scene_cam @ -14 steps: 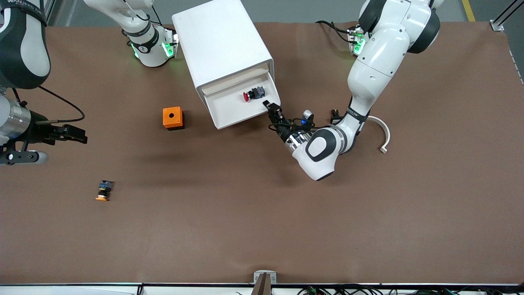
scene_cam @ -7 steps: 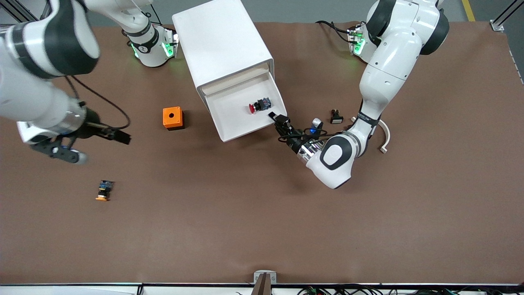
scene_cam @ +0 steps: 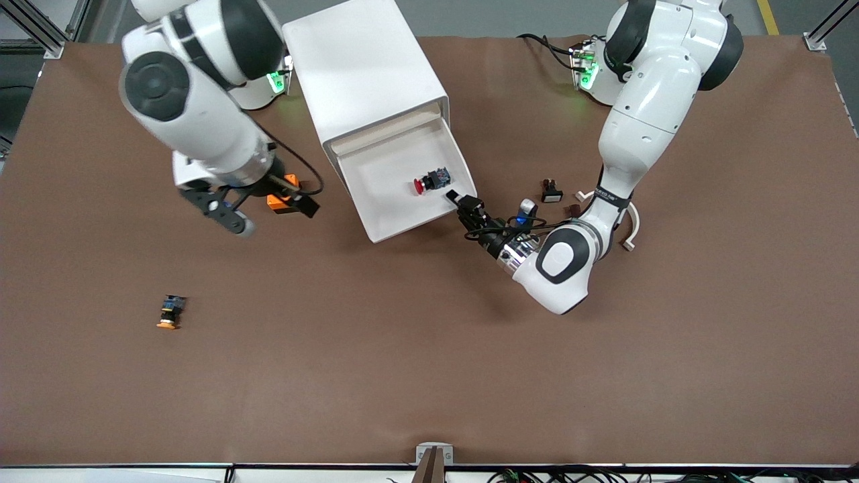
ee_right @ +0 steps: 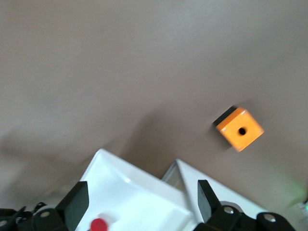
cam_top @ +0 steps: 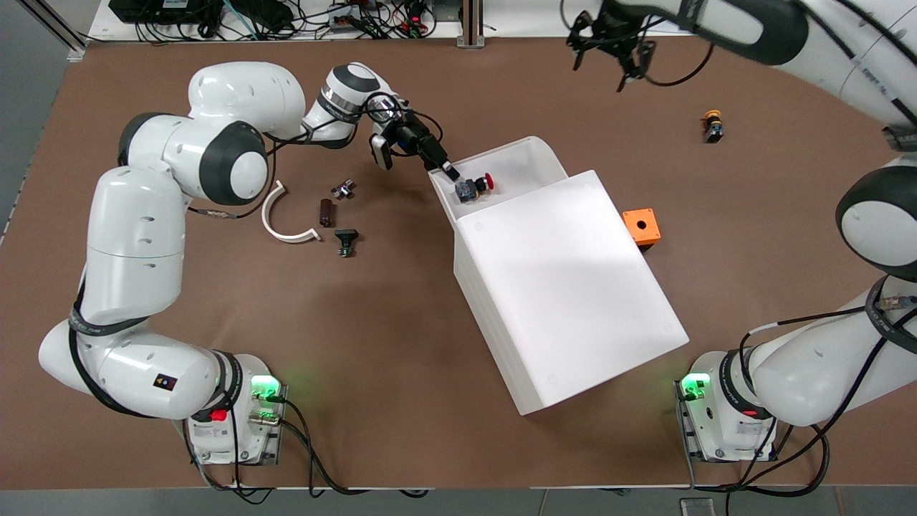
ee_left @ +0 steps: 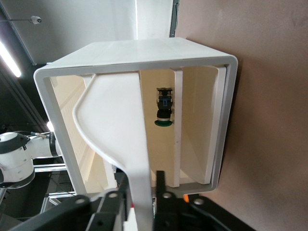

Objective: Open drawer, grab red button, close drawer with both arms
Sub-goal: 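Pull the drawer open with the left gripper while the right gripper approaches, then lower the right gripper into the drawer and grasp the red button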

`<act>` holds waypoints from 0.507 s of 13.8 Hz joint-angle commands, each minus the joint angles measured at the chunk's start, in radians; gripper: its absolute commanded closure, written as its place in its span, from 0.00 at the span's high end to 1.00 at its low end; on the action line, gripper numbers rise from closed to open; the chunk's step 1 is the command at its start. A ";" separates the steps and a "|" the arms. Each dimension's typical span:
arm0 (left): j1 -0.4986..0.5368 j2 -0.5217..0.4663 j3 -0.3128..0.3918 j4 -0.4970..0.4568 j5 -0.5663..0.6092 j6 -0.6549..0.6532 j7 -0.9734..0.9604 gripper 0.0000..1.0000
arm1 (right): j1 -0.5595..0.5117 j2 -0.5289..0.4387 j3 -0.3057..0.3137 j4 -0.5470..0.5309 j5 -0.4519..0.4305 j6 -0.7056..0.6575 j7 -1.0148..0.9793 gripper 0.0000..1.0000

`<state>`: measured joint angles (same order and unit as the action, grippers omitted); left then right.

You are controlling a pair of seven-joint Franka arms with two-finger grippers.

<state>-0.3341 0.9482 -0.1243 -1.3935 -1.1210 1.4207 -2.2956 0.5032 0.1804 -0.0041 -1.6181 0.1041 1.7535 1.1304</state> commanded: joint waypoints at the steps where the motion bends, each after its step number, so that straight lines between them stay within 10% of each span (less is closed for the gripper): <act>1: 0.012 0.014 -0.006 0.019 -0.020 0.009 0.005 0.68 | 0.081 -0.016 -0.014 -0.055 0.016 0.075 0.148 1.00; 5: 0.014 0.007 0.012 0.028 -0.019 0.018 0.123 0.99 | 0.182 -0.007 -0.014 -0.132 0.012 0.214 0.327 1.00; 7: 0.021 0.004 0.015 0.054 -0.019 0.020 0.247 0.99 | 0.213 0.008 -0.014 -0.160 0.009 0.273 0.393 1.00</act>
<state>-0.3179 0.9482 -0.1131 -1.3731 -1.1211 1.4386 -2.1386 0.6868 0.1881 -0.0047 -1.7412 0.1041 1.9749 1.4622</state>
